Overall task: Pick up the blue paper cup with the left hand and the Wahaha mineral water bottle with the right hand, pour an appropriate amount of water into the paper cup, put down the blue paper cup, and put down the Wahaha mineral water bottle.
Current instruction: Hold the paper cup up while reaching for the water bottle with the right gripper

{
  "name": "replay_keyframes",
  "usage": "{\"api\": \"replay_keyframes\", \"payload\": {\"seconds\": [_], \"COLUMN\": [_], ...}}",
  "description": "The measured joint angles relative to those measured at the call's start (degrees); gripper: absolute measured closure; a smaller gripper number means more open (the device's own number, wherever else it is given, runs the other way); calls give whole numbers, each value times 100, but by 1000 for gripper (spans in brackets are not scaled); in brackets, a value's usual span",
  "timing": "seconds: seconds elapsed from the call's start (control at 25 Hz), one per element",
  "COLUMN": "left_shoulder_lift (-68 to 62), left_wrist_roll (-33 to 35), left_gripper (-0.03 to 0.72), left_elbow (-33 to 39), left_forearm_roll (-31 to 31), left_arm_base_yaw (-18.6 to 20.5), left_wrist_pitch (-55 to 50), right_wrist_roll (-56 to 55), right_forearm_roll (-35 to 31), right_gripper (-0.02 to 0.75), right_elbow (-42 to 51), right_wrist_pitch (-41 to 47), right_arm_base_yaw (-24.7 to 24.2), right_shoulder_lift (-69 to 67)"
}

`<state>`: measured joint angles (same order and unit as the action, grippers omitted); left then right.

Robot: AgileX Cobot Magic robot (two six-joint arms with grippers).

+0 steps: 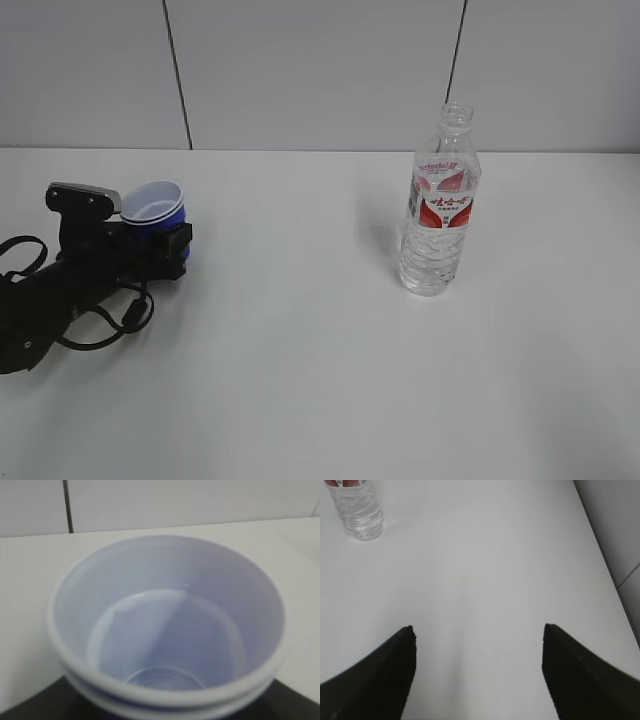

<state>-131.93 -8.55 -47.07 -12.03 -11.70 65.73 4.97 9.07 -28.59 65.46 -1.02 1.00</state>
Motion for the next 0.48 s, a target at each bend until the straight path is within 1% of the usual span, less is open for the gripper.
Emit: {"api": "replay_keyframes", "payload": {"seconds": [0.28,0.4,0.48], "left_shoulder_lift": [459,851,1094], "left_wrist_roll": [0,0,0], "left_gripper": [245,245,245], "left_elbow": [0,0,0], "left_forearm_roll": [-467,-842,-1198], "left_arm_base_yaw": [0,46,82], "left_wrist_pitch": [0,-126,-327], "right_wrist_roll": [0,0,0], "right_forearm_roll": [0,0,0], "right_gripper": [150,150,150], "right_elbow": [0,0,0], "right_wrist_pitch": [0,0,0], "right_arm_base_yaw": [0,0,0], "right_shoulder_lift": [0,0,0]}}
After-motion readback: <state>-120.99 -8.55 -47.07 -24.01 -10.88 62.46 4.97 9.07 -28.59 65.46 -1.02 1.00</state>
